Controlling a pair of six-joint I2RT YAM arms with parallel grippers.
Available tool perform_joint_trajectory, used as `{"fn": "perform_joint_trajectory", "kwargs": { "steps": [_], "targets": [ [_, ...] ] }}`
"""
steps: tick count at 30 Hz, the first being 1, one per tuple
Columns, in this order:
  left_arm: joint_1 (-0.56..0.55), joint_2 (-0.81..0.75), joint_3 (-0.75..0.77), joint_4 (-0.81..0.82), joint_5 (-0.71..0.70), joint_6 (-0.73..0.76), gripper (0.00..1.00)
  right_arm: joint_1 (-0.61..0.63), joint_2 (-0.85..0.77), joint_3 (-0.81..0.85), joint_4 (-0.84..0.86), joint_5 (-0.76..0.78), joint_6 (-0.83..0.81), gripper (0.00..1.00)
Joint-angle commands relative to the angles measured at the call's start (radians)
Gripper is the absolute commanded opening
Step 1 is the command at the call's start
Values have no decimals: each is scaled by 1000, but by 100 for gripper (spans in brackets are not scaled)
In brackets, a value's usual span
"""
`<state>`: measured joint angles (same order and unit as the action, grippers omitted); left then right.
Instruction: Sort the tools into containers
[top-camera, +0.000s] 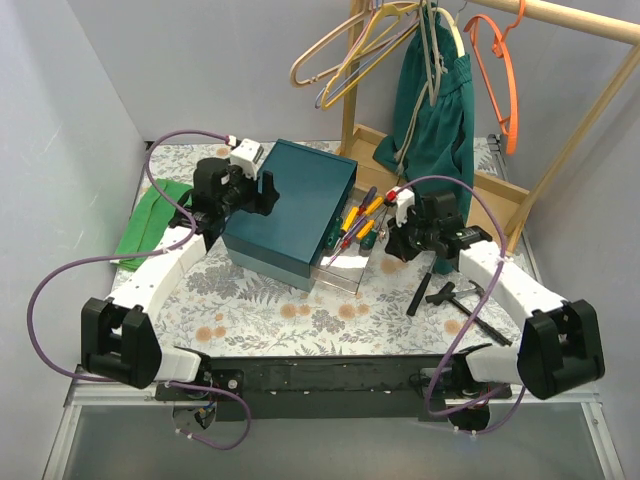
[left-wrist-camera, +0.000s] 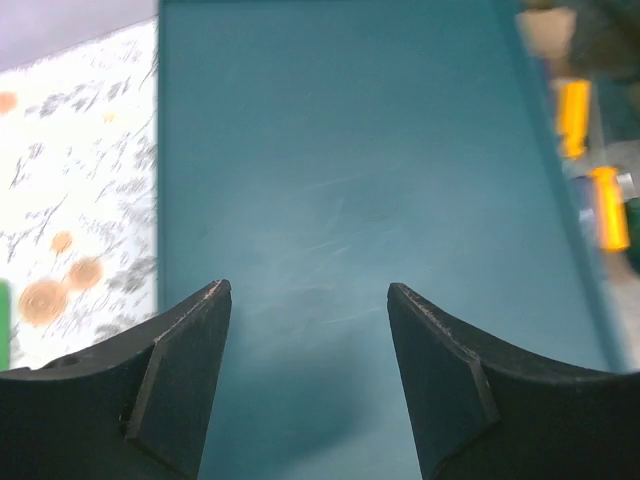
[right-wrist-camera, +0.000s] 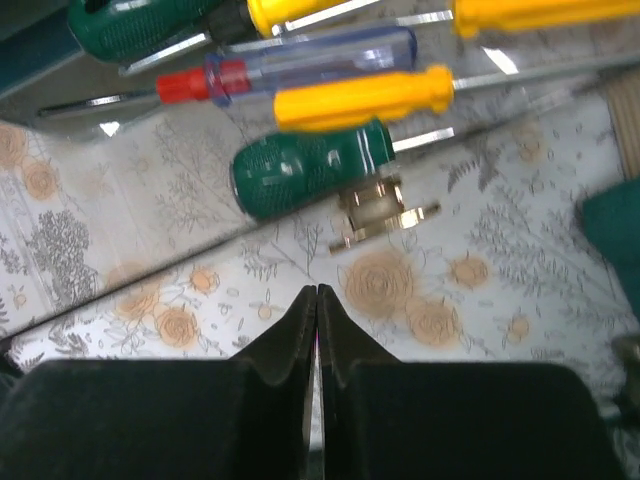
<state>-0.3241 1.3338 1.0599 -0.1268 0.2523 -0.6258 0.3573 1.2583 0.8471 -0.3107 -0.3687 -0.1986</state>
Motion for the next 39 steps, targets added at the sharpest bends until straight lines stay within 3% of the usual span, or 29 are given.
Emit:
{"fn": "perform_joint_trajectory", "kwargs": {
  "steps": [1, 13, 18, 21, 22, 26, 39],
  "targets": [
    [33, -5, -26, -33, 36, 60, 63, 51, 76, 105, 122, -41, -48, 8],
    [34, -64, -221, -24, 107, 71, 66, 186, 411, 368, 214, -87, 25, 11],
    [36, -94, -281, 10, 133, 57, 69, 210, 529, 454, 260, -98, 119, 19],
    [36, -100, -285, -2, 136, 48, 69, 218, 570, 487, 277, -84, 163, 32],
    [34, -99, -282, -5, 139, 47, 69, 220, 572, 489, 282, -58, 183, 43],
    [34, -88, -273, -7, 148, 34, 70, 218, 581, 475, 279, -4, 188, 55],
    [34, -61, -252, 3, 148, 23, 70, 213, 621, 526, 158, 238, 90, 54]
  ]
}}
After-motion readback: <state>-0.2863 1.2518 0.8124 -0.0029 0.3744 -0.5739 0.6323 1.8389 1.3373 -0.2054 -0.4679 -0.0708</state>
